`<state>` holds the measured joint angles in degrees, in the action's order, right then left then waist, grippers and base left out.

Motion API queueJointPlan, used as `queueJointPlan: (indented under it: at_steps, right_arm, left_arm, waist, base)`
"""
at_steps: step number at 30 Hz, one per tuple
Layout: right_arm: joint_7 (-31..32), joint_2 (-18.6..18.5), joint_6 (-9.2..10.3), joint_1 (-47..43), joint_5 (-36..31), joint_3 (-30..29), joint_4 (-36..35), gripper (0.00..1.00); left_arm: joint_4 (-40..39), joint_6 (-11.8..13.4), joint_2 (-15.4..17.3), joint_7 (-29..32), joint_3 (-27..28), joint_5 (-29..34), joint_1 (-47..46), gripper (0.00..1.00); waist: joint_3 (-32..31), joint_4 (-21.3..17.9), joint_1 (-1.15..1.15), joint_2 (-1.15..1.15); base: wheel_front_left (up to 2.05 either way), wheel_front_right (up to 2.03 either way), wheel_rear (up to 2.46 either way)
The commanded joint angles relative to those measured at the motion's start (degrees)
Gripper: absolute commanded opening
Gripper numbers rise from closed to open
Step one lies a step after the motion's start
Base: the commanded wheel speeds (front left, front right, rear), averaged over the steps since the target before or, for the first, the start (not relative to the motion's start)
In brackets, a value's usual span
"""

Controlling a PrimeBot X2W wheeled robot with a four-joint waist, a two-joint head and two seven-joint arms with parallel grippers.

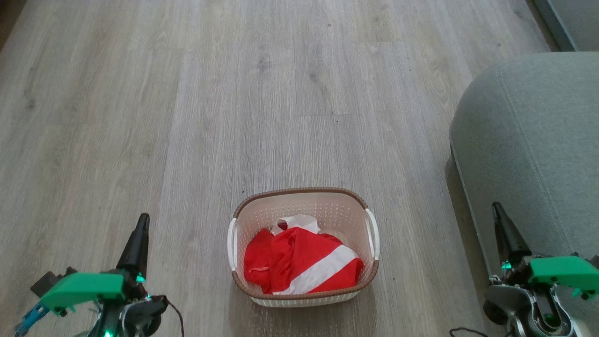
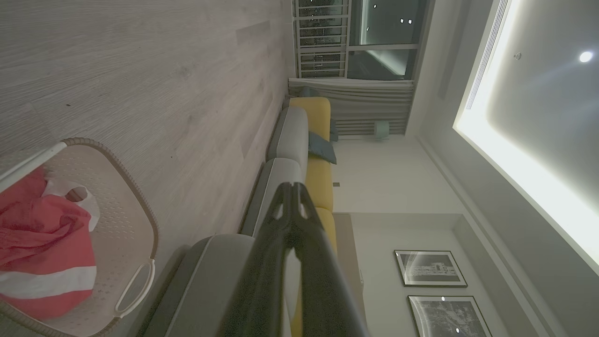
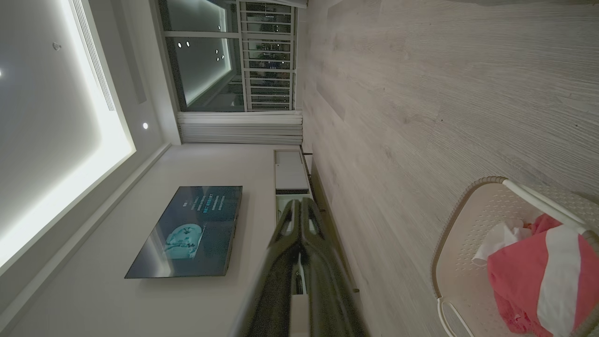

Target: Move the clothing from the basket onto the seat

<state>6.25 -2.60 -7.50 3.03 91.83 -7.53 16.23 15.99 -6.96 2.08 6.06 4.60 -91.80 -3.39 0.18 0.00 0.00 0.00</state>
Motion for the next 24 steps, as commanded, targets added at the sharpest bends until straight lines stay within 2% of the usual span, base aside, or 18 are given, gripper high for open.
queueJointPlan:
  at_steps: [1,24]
  right_arm:
    - [0.2,-0.3,0.01,3.2,0.4,1.0,-2.2,0.00]
    - [0.2,-0.3,0.01,3.2,0.4,1.0,-2.2,0.00]
  left_arm:
    - [-2.0,-0.5,0.8,0.4,1.9,-0.4,-2.8,0.00]
    - [-2.0,-0.5,0.8,0.4,1.9,-0.4,-2.8,0.00]
  waist:
    - [0.0,0.0,0.00,0.00]
    - [0.0,0.0,0.00,0.00]
  base:
    - [0.00,0.00,0.00]
    - [0.00,0.00,0.00]
